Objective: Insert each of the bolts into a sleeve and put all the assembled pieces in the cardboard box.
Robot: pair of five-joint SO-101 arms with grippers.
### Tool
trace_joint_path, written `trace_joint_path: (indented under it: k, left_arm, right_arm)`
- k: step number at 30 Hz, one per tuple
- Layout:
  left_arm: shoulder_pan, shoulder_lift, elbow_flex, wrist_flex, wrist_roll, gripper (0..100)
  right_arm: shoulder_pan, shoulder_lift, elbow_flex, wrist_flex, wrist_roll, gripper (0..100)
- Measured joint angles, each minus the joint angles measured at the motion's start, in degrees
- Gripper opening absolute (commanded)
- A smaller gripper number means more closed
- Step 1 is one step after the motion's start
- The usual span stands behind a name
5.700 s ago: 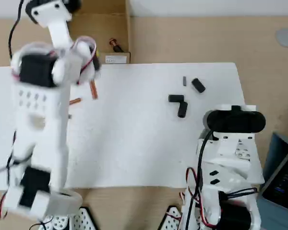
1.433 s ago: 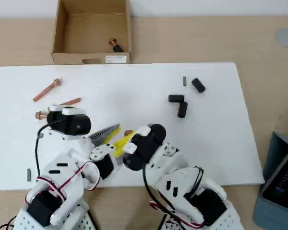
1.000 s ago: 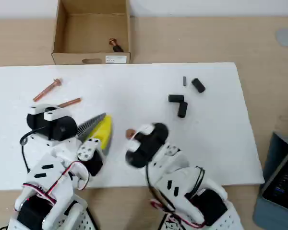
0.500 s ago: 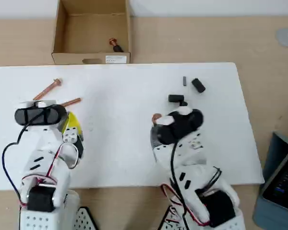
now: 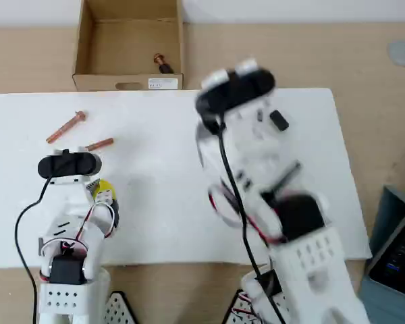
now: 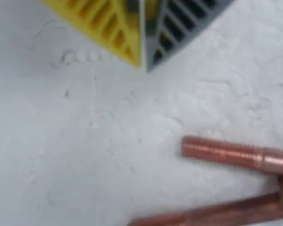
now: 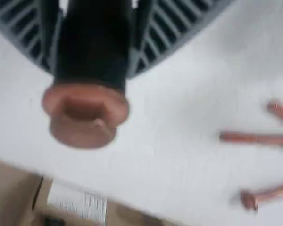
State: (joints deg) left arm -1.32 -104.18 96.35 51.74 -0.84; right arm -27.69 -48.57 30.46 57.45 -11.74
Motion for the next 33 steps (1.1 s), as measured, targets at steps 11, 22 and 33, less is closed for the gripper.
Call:
trace_joint_path:
  k: [11,22,33]
  left_arm:
    - [0.0,0.0,0.0,0.0,0.0,0]
    - [0.0,0.0,0.0,0.0,0.0,0]
    - [0.0,0.0,0.0,0.0,0.0,0]
  right_arm:
    - [1.41,36.31,-22.86,-17.58,7.03,0.9]
    - [2.99,74.64,-54.42,-24.26,11.87,0.9]
    - [2.99,104.09,-85.98,-24.44,18.46,1.1]
